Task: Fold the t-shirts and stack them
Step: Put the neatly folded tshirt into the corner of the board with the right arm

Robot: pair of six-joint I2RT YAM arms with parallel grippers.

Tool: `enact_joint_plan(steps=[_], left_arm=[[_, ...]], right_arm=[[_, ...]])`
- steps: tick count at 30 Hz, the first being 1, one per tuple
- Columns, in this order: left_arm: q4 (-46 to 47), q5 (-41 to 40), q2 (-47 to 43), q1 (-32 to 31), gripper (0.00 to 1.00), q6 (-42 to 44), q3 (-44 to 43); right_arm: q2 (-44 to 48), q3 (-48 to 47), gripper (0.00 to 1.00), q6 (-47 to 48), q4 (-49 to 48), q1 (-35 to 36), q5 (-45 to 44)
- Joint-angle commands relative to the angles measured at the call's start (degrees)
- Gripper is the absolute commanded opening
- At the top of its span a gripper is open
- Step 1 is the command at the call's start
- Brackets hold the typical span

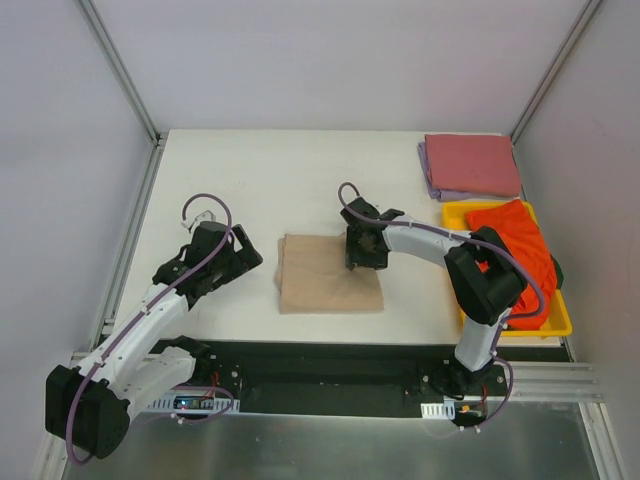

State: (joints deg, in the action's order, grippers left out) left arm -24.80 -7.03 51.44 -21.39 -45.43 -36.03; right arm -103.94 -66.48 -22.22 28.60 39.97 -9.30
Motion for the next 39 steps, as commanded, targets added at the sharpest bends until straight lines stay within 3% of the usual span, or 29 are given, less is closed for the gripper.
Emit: enact_joint_plan(steps=[1, 4, 8, 16, 20, 24, 30, 39], left_arm=[[-0.8, -0.8, 0.6, -0.2, 0.99, 1.4, -2.3], [-1.0, -1.4, 0.8, -0.2, 0.99, 1.6, -2.6], [-2.2, -1.5, 0.5, -0.2, 0.99, 1.9, -3.3], [-4.9, -4.7, -1.0, -0.1, 0.99, 0.8, -3.3], [-5.9, -6.9, -2.7, -0.1, 0.99, -1.9, -1.9], [-6.7, -8.4, -2.8, -0.1, 0.99, -2.3, -2.3], [-9.4, -11.3, -3.3, -0.1, 0.99, -2.3, -3.4], [-10.2, -12.3, -4.2, 0.0, 0.99, -2.4, -4.0]], right_arm=[[-5.0, -1.7, 0.45, -1.0, 2.3, 1.3, -2.9], [-6.2, -4.4, 0.22, 1.9, 2.2, 1.3, -4.9], [-6.4, -11.9, 0.0, 13.0, 2.6, 1.0, -10.1], [-7.5, -26.9, 0.0, 38.5, 3.7, -2.6, -27.9], [-6.7, -26.1, 0.0, 48.8, -5.6, -4.4, -38.2], [-7.3, -27.3, 0.0, 58.5, -13.9, -7.1, -43.2], [-5.8, -30.0, 0.0, 65.1, -17.1, -12.6, -41.4], [-4.3, -36.1, 0.0, 66.6, -17.1, -18.7, -38.2]])
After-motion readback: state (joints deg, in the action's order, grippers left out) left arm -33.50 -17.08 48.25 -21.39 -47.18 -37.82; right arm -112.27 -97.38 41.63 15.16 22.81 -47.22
